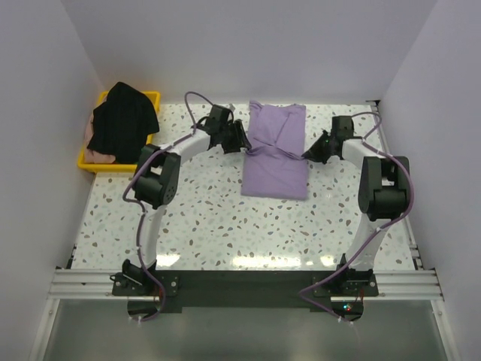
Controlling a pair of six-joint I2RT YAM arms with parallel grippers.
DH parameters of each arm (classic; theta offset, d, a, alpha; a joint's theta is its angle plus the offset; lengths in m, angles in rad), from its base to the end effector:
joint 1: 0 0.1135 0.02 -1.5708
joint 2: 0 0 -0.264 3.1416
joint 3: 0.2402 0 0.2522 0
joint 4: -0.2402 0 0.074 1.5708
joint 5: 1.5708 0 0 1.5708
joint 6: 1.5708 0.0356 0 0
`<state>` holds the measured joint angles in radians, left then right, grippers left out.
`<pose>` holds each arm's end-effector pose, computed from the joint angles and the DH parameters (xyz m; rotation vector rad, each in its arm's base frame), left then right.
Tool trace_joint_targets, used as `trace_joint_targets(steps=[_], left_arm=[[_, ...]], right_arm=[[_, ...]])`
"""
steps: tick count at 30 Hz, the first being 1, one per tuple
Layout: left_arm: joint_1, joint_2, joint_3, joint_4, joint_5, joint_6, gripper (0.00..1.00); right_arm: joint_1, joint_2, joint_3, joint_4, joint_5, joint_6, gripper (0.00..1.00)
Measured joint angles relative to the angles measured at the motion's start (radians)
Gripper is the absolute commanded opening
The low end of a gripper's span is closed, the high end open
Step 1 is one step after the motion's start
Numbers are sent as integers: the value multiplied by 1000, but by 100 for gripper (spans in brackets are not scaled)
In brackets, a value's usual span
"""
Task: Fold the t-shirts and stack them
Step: Fold the tshirt
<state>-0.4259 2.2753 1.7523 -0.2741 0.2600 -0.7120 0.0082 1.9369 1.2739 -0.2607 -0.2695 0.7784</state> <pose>0.4597 -0.2186 0.1667 -0.2246 2.4930 -0.8239 0.4097 0.0128 0.1701 0.8566 2.4241 0.6517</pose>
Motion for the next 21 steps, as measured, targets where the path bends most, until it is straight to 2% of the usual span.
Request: trace_joint_targets(steps=[3, 4, 6, 7, 10, 14, 16, 18, 21], left_arm=[[5, -18, -27, 12, 0, 0, 56], [6, -27, -40, 15, -1, 0, 55], [6, -56, -74, 23, -1, -1, 54], [6, -73, -93, 24, -1, -1, 52], [6, -134, -164, 39, -1, -3, 46], [3, -206, -247, 58, -1, -10, 33], [-2, -223, -264, 61, 0, -12, 23], [-13, -225, -263, 78, 2, -10, 17], [-36, -206, -227, 69, 8, -9, 15]], right_arm=[[-5, 6, 21, 8, -16, 7, 16], [-5, 6, 28, 10, -21, 10, 29], [-5, 8, 47, 14, -37, 15, 39], [-6, 9, 59, 14, -42, 15, 49], [-16, 16, 99, 14, -56, 8, 59], [-28, 11, 115, 11, -34, -16, 59], [-25, -1, 109, 2, -11, -37, 58], [-5, -25, 101, -14, 27, -65, 57], [54, -61, 97, -32, 79, -105, 55]])
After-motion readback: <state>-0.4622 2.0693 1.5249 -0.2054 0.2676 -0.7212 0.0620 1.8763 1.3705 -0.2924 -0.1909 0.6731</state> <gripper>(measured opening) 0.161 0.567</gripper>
